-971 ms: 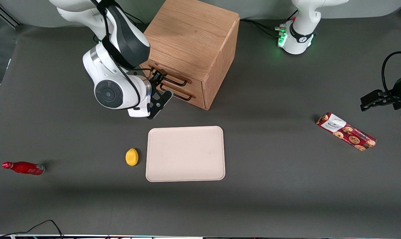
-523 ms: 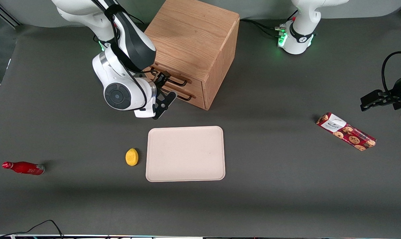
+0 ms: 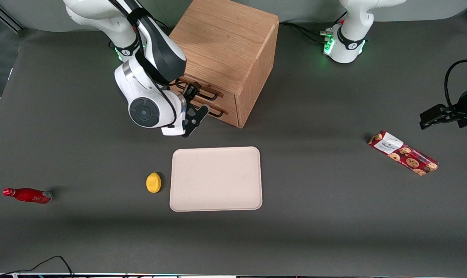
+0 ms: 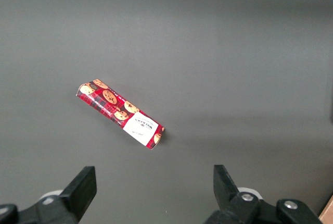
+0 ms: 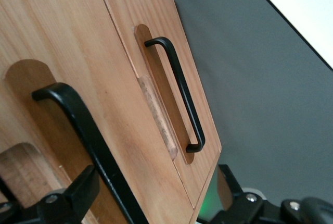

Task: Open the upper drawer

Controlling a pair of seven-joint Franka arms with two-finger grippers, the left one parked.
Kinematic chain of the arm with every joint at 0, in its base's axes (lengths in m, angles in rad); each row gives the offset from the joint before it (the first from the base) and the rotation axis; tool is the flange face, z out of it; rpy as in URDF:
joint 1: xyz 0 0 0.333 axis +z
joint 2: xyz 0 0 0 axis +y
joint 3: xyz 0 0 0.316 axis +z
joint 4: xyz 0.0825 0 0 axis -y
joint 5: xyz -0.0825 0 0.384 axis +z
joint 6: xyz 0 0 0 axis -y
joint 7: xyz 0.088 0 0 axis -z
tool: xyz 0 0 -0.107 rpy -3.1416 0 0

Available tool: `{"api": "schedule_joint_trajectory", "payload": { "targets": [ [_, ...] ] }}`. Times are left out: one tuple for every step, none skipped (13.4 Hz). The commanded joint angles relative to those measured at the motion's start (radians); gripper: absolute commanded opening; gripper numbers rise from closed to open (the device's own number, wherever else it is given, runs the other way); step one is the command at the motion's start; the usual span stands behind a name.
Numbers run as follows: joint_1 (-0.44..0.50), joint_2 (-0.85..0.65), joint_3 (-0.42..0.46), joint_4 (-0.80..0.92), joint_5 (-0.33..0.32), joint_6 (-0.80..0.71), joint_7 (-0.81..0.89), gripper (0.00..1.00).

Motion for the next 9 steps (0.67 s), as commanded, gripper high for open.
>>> {"api": "schedule_joint_trajectory", "payload": {
  "targets": [
    [-0.008,0.017,0.006,-0.003,0.025,0.03,-0.025,1.0],
    [-0.008,0.018,0.006,-0.003,0.025,0.033,-0.025,1.0],
    [-0.008,0.023,0.006,-0.006,0.025,0.038,-0.025,1.0],
    [-0.008,0.026,0.008,-0.015,0.025,0.047,-0.026,1.0],
    [-0.008,0.027,0.008,-0.02,0.025,0.059,-0.026,1.0],
    [-0.008,0.035,0.008,-0.019,0.025,0.059,-0.026,1.0],
    [-0.008,0.04,0.008,-0.02,0.025,0.07,-0.026,1.0],
    [-0.008,0.04,0.008,-0.025,0.025,0.076,-0.026,1.0],
    [-0.006,0.043,0.008,-0.028,0.025,0.079,-0.026,1.0]
  ]
}}
